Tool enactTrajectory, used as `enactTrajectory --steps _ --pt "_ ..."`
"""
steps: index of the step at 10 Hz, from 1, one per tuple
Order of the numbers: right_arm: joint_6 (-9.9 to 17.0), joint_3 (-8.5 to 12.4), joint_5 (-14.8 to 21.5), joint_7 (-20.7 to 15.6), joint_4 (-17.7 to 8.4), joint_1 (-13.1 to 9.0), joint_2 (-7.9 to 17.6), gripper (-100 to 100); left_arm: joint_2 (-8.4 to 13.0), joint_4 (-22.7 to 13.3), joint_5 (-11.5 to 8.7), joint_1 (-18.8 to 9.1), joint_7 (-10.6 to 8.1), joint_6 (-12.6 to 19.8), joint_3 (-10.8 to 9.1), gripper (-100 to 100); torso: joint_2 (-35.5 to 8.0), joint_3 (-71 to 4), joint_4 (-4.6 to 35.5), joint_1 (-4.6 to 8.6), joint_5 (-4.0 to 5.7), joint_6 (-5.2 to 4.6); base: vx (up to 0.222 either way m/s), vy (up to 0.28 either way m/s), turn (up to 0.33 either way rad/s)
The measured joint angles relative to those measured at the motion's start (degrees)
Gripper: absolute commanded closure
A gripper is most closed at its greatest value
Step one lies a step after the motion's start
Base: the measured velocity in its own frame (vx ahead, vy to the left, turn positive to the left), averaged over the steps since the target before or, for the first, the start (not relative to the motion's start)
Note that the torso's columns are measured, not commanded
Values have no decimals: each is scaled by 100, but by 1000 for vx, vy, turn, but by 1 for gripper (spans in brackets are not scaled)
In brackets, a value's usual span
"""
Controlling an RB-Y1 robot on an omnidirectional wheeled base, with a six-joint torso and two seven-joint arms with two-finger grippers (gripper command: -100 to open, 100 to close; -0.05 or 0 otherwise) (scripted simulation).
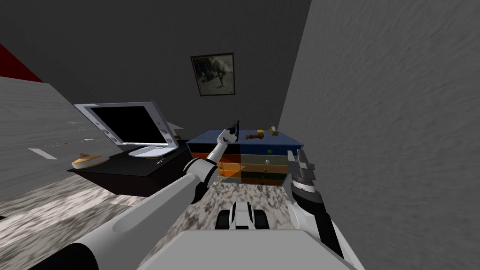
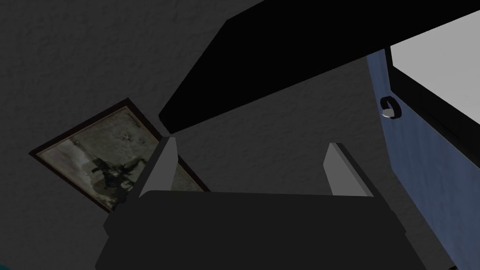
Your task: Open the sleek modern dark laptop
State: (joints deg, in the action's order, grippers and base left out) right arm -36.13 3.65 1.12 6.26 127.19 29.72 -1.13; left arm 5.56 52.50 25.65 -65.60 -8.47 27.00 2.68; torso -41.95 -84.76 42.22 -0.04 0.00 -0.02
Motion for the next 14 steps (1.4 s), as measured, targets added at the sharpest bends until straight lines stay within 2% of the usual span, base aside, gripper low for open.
enactTrajectory --steps 1,2,3,8,9,10,12,14 --pt "0 0 0 0 0 0 0 0 1 6 -5 -7 6 17 1 100 -15 5 -2 -1 -2 2 7 -1 2" --pt "0 0 0 0 0 -1 0 0 1 5 -4 -6 5 15 1 100 -40 22 7 1 -1 2 6 12 70" --pt "0 0 0 0 0 -1 0 0 -18 50 -77 55 -65 -36 -81 100 -48 29 11 -3 -2 4 3 22 78" --pt "0 0 0 0 0 -1 0 0 -121 190 -474 323 -600 -445 -582 100 -30 17 5 8 2 1 -1 26 66" --pt "0 0 0 0 0 -1 0 0 -146 329 -608 450 -704 -502 -679 100 -30 17 5 4 1 3 4 12 22" --pt "0 0 0 0 0 -1 0 0 -147 348 -626 465 -729 -513 -691 -100 -32 18 6 10 2 -1 -5 -21 -10" --pt "0 -1 0 0 0 -2 -1 0 49 328 -552 375 -651 -418 -620 -100 -43 25 9 27 8 -1 -27 -98 -8" --pt "0 -2 0 0 0 -2 -2 0 97 306 -430 258 -469 -207 -469 -100 -38 22 7 33 10 -2 -29 -174 -17"
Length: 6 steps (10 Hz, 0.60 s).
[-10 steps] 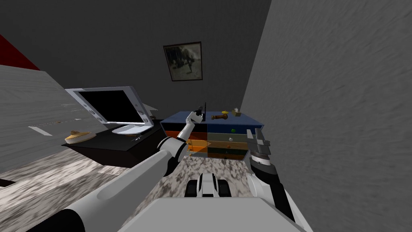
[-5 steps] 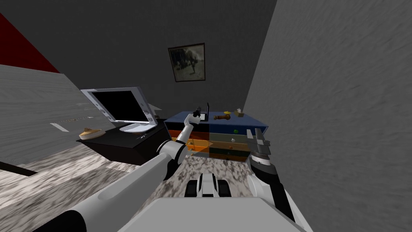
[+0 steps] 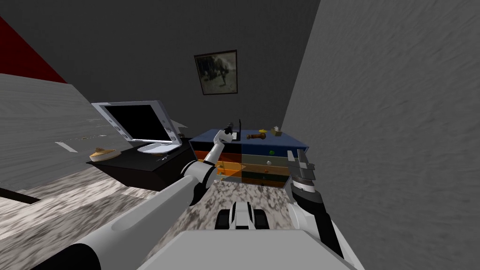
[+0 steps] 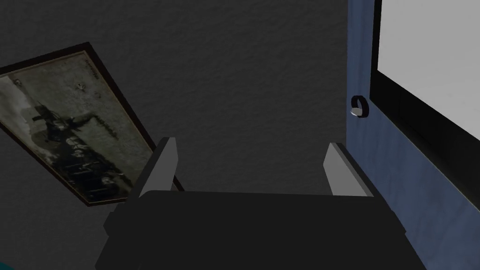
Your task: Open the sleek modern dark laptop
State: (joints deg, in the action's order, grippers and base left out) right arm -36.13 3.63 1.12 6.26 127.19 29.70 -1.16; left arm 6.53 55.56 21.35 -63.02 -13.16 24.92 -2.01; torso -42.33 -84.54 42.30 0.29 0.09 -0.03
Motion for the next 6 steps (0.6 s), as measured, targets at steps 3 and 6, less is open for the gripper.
enactTrajectory --steps 3,6 --pt "0 0 0 0 0 0 0 0 36 -92 243 -213 310 337 245 -100 5 -3 -1 -38 -13 5 -26 -163 -15" --pt "0 1 0 0 0 0 1 0 124 -247 427 -399 506 540 394 -100 8 -4 -2 -57 -17 6 20 -81 -22"
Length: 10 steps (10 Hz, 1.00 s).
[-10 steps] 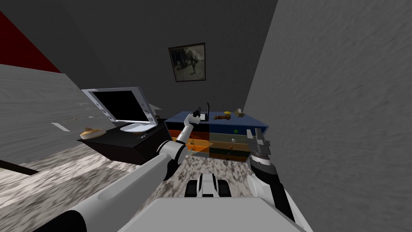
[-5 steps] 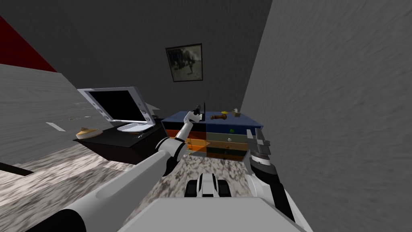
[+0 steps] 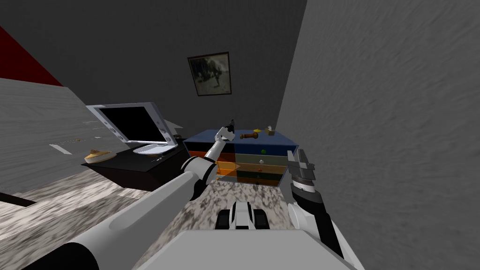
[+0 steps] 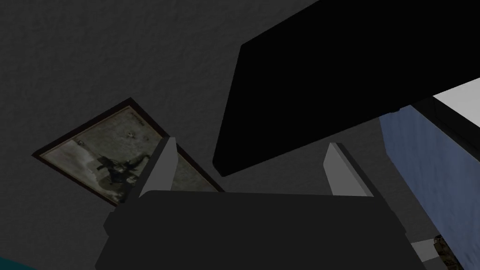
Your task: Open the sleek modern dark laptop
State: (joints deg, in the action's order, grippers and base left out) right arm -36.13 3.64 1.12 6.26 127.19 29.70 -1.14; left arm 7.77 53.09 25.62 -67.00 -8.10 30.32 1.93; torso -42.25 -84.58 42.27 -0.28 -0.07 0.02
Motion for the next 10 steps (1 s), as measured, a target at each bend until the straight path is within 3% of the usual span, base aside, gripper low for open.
enactTrajectory --steps 1,2,4,10 --pt "0 1 0 0 0 2 1 0 0 -10 7 -44 6 47 1 -100 28 -17 -4 -2 -1 -4 63 -6 -10" --pt "0 1 0 0 0 1 1 0 0 -10 9 -52 9 62 2 100 12 -11 -5 11 2 -3 7 0 8" --pt "0 1 0 0 0 1 1 0 2 10 -18 -26 -26 4 -60 100 -19 11 1 8 -18 -4 6 29 88" --pt "0 1 0 0 0 0 1 0 -83 200 -436 200 -624 -314 -602 100 4 -4 1 44 13 -13 -10 26 52"
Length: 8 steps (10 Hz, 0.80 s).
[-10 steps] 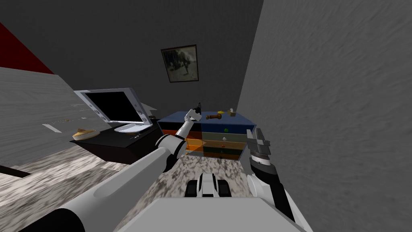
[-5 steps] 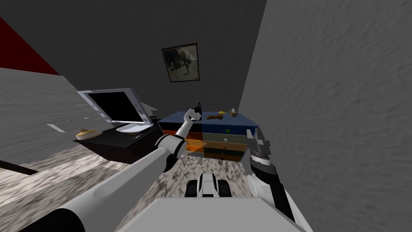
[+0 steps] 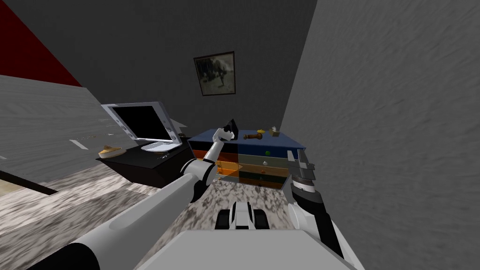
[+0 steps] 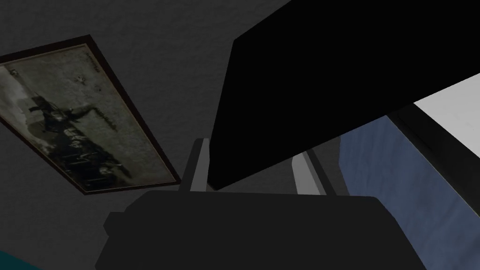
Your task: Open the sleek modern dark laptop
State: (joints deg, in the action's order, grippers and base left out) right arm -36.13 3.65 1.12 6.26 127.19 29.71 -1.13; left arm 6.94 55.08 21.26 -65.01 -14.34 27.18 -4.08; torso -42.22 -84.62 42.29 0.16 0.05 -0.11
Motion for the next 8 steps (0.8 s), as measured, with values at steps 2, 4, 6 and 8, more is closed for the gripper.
enactTrajectory --steps 2,4,6,8 --pt "0 0 0 0 0 0 0 0 -25 42 -112 73 -149 -78 -133 100 -19 13 14 -11 -4 4 1 16 36" --pt "0 0 0 0 0 0 0 0 -86 106 -299 241 -318 -241 -315 100 -21 16 9 -18 -7 7 13 29 63" --pt "0 0 0 0 0 0 0 0 -173 122 -431 365 -527 -411 -498 100 -23 16 16 -11 -3 8 10 28 32" --pt "0 0 0 0 0 0 0 0 -243 156 -580 492 -711 -582 -667 100 -27 19 19 -13 -4 12 11 21 43"
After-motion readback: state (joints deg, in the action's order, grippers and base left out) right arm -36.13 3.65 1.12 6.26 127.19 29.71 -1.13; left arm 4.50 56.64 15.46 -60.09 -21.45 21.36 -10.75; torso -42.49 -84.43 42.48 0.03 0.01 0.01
